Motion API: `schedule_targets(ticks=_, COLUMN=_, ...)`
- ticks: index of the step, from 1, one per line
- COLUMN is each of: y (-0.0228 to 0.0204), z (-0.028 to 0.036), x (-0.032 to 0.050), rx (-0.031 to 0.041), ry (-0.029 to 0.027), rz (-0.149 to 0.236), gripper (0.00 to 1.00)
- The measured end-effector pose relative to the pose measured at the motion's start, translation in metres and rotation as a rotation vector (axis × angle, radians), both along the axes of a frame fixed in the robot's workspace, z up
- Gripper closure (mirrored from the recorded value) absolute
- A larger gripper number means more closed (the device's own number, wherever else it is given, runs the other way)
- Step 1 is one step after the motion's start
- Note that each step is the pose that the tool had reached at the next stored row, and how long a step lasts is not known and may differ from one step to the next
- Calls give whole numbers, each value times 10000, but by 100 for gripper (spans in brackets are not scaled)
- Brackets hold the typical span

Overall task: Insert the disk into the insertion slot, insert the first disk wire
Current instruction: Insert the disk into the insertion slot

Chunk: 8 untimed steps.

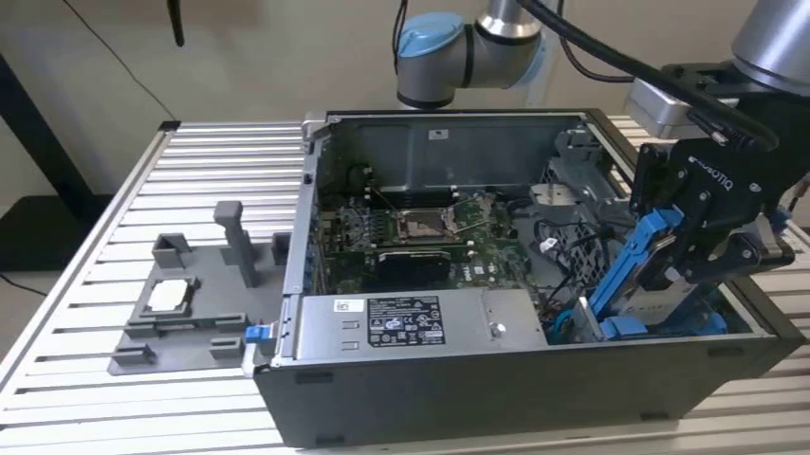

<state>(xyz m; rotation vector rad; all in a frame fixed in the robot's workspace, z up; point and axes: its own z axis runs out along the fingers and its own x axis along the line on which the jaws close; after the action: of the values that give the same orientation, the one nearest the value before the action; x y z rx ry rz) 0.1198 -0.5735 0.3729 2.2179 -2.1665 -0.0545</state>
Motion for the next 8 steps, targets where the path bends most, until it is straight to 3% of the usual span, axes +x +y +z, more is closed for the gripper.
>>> schedule_targets(ticks=4, y=0, z=-64, x=0, rx=-14, ry=0, rz=1, gripper=67)
schedule_targets(ticks=8, y=0, z=-78, x=1, rx=-1, ry=0, rz=1, gripper=67)
